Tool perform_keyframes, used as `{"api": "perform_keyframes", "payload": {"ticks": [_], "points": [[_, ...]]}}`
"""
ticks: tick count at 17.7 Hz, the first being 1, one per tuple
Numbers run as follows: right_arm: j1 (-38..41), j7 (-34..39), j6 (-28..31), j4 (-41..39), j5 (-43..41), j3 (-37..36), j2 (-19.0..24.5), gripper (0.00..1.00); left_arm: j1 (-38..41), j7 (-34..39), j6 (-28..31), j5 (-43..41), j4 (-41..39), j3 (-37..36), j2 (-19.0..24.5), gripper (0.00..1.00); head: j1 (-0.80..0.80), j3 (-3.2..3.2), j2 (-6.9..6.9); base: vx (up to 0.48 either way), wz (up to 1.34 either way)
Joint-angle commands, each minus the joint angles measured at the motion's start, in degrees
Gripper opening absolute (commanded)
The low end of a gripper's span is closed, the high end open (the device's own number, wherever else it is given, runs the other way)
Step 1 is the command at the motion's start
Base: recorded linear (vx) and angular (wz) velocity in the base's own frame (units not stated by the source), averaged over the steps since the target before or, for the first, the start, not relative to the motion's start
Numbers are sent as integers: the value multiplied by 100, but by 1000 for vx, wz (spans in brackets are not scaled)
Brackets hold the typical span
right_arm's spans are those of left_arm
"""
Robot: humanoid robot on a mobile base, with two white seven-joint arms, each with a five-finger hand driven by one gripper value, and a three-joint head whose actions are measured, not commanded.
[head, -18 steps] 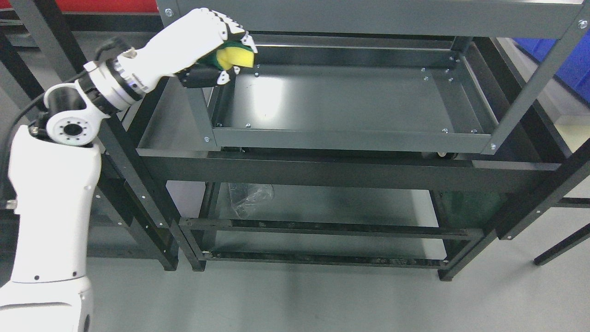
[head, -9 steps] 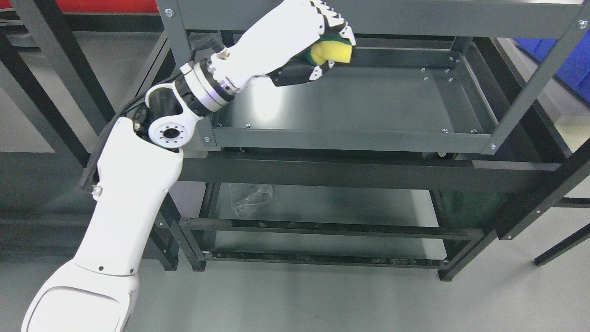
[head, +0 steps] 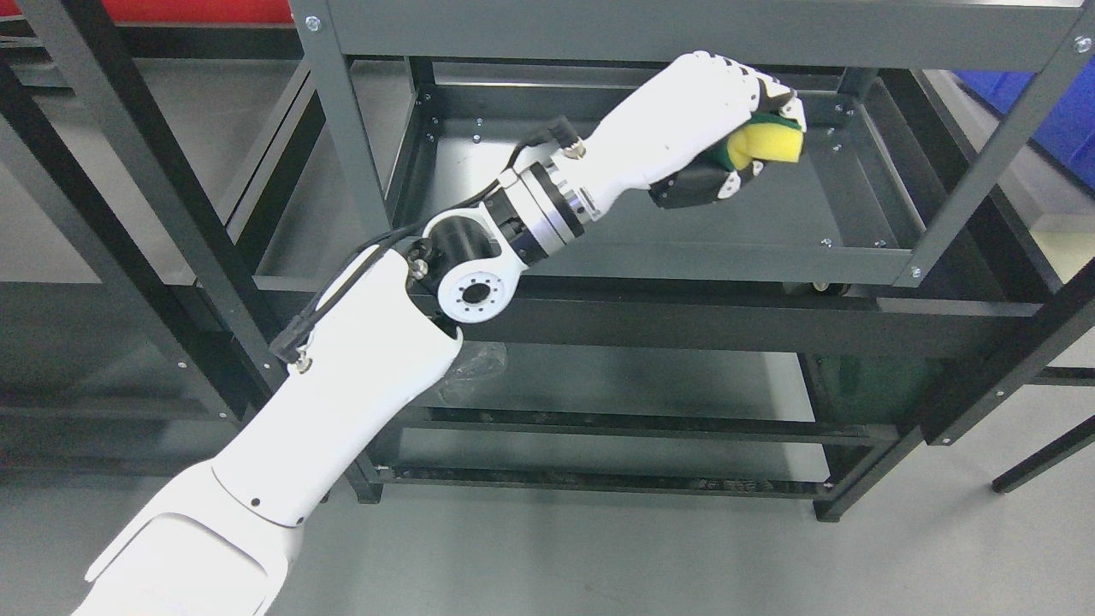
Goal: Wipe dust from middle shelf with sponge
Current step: 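Wipe the sponge back across the shelf away from the left arm, then withdraw the left hand holding the sponge from the shelf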
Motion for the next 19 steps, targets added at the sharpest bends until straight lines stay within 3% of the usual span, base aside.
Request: {"api": "perform_keyframes", "payload": {"ticks": [1,6,9,11,16,19], "points": [[0,-4,3,-100,0,6,-100,100,847,53,41,1238,110,-1047,-91,1,0,0,0,0,0],[0,-4,3,-100,0,6,-100,100,2836,18,41,2197,75,2070,-91,1,0,0,0,0,0],[0,-4,3,-100,0,-3,-100,100,3154,9,138,2541,40,3829,-91,1,0,0,0,0,0],[0,-4,3,-100,0,6,-100,100,3251,1,199,2690,-39,4569,-91,0,0,0,0,0,0],[0,-4,3,-100,0,-3,-100,100,3962,9,796,3217,-1109,4854,-91,0,0,0,0,3,5],[0,-4,3,-100,0,-3,-100,100,4016,44,920,3411,-1313,4810,-91,0,0,0,0,16,77]]}}
